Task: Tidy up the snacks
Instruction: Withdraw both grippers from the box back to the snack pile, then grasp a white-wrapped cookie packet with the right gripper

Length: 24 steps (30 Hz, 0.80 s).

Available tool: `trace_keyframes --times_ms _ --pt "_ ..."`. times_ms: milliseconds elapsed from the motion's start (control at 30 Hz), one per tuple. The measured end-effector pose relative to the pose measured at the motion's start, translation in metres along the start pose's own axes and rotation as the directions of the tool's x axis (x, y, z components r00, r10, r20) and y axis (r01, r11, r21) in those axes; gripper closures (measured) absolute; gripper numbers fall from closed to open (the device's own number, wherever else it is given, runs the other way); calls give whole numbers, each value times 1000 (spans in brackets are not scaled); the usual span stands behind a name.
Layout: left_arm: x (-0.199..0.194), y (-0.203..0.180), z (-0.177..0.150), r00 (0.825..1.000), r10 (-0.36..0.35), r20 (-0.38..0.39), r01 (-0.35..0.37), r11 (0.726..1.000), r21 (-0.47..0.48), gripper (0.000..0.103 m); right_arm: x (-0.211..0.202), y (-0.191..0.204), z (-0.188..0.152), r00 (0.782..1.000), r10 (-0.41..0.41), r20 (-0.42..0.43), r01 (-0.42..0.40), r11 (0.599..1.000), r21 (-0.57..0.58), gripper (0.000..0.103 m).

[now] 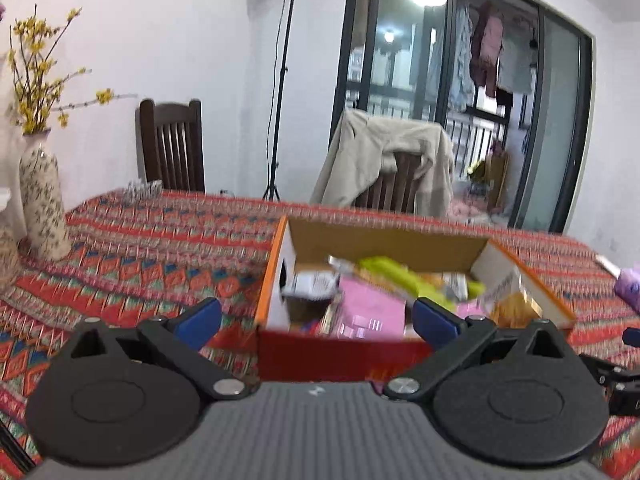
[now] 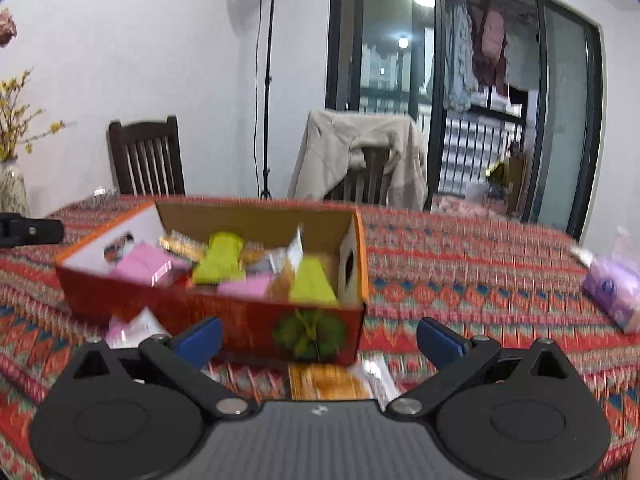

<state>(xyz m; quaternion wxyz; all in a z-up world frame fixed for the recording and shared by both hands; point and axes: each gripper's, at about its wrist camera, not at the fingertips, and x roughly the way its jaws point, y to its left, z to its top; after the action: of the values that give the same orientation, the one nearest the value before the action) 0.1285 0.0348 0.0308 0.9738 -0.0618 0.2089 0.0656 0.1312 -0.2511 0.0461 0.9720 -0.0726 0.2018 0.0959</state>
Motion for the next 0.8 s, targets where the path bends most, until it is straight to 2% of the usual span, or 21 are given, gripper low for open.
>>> trace_keyframes --times_ms 100,200,300,367,467,633,800 --pt "-1 7 -17 1000 -8 -30 8 1000 -4 0 4 -8 -16 998 -15 -68 18 999 41 0" --pt "1 14 -36 999 -18 -49 16 999 -41 0 6 -14 -31 992 4 -123 8 996 92 0" --pt "5 19 -49 997 -24 -67 20 998 -61 0 5 -14 -41 988 -1 -151 13 997 80 0" --pt "9 20 -50 996 -14 -82 9 998 -59 0 6 -10 -42 985 -20 -172 30 998 55 0" --pt "4 18 -52 998 -30 -56 27 998 -61 0 8 -7 -41 982 -51 -183 58 998 32 0" --pt "3 16 -52 998 -34 -47 31 998 -58 0 14 -5 -35 977 -53 -205 57 998 15 0" --pt "3 17 -52 998 -39 -50 36 997 -72 0 32 -1 -23 970 -85 -227 74 996 -55 0"
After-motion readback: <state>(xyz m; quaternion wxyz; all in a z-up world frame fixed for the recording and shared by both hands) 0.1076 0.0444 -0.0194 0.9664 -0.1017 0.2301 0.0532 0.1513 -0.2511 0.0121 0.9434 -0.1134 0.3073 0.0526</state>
